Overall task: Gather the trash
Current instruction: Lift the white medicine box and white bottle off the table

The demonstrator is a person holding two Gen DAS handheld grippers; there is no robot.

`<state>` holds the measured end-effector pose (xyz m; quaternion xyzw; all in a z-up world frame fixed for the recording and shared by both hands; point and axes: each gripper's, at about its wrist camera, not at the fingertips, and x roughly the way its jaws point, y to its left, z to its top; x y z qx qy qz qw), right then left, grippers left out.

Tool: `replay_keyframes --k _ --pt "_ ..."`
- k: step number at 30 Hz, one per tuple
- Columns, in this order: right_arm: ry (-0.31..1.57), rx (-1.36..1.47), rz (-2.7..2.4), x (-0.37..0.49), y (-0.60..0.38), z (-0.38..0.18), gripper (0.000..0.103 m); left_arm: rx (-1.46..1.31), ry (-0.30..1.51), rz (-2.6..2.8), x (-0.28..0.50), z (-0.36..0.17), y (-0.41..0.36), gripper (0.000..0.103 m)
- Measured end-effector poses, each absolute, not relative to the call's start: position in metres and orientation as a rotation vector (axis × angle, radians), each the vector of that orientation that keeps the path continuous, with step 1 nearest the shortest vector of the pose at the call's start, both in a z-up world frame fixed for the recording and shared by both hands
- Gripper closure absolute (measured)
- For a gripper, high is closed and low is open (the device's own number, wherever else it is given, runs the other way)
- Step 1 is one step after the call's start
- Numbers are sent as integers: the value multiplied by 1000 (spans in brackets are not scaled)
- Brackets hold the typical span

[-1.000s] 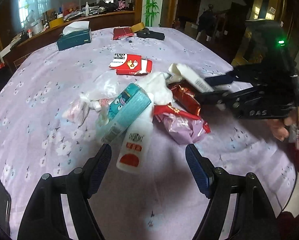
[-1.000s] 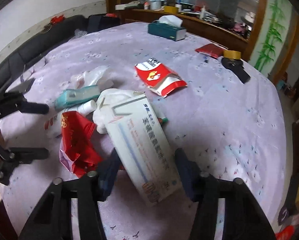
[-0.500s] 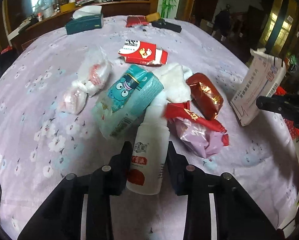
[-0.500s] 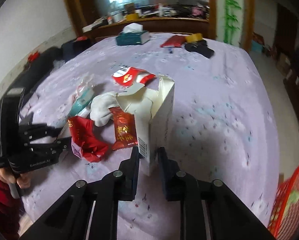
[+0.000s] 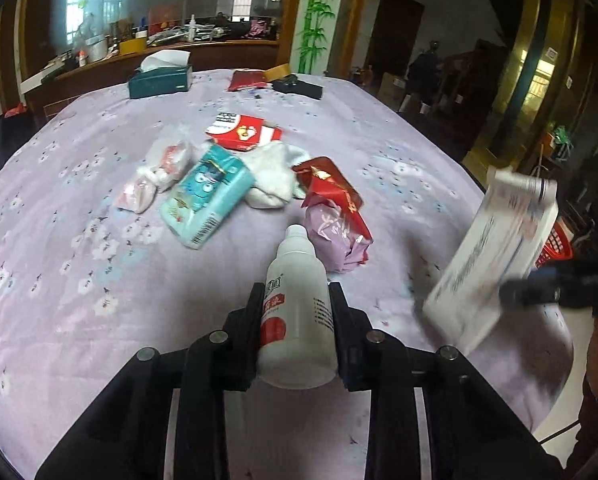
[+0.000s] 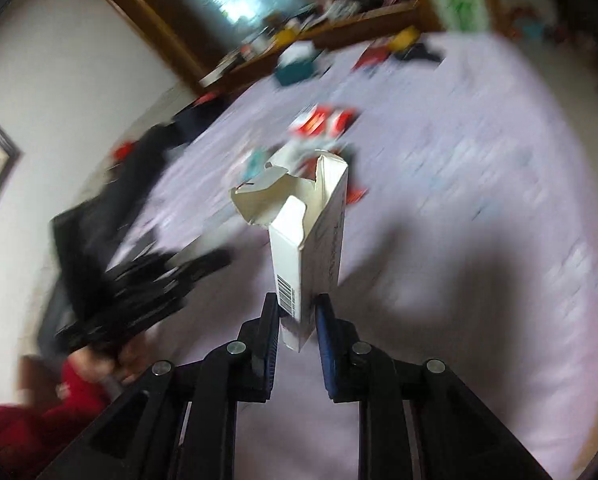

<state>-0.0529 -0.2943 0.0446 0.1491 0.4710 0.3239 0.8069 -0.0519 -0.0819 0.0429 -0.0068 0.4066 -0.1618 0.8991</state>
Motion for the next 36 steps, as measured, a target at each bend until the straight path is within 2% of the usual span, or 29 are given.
replay_keyframes --k 6,9,20,33,36 --pt "1079 327 593 -47 -308 26 82 -26 840 -344 -56 42 -85 75" --pt "1062 349 544 -39 -315 24 78 -29 840 -348 -56 41 -84 75" --pt "989 282 422 -27 -296 25 74 -47 832 -348 -57 39 -82 75" --pt "973 258 393 -31 -282 20 74 -46 790 -337 -69 42 -90 75" --pt "955 278 410 -37 -282 20 79 -49 776 -323 -73 43 -91 75"
